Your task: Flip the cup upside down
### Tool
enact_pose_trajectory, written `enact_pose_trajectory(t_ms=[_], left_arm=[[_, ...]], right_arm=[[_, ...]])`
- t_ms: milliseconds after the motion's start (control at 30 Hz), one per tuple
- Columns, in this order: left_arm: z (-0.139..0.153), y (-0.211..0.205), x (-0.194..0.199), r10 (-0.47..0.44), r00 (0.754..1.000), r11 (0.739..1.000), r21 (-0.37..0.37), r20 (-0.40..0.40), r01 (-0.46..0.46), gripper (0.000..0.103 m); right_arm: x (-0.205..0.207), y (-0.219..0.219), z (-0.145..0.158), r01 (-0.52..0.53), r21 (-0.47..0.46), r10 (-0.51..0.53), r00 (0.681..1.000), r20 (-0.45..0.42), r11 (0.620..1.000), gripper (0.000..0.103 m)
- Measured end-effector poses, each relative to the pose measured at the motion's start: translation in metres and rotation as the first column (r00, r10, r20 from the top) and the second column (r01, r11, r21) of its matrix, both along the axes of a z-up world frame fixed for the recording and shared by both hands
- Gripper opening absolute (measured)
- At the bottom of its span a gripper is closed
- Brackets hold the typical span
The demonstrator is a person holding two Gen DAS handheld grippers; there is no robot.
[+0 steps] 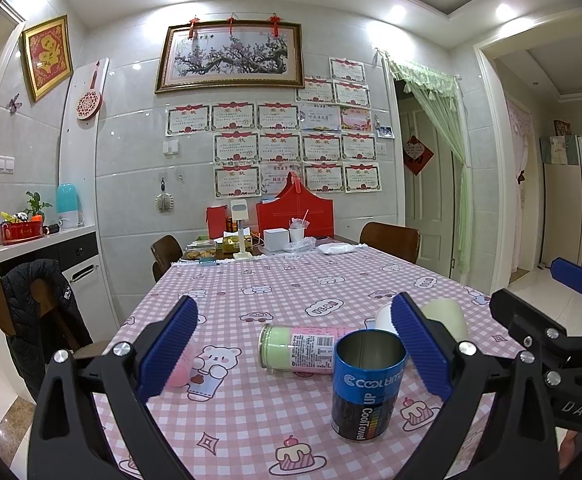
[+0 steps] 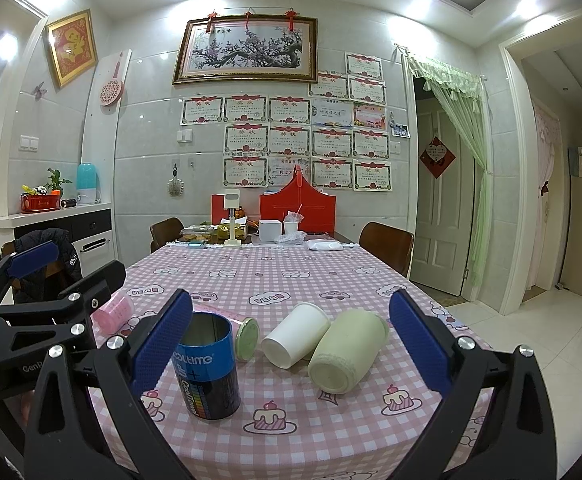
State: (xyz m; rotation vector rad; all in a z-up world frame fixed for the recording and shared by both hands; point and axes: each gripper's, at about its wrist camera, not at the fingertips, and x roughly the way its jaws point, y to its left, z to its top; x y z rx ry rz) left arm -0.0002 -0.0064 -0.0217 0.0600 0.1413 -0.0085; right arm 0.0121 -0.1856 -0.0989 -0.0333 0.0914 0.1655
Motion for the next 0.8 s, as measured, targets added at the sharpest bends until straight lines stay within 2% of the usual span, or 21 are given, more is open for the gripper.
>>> enact_pose_trajectory(t_ms=[800], left_arm=[[-0.0006, 0.0017, 0.0013, 0.004, 1.0, 1.0, -0.004, -0.007, -0.004, 0.096]], right_arm=[[0.0002, 0.0005, 0.0003, 0.0, 0.0, 0.0, 1.0, -0.002, 1.0, 0.095]])
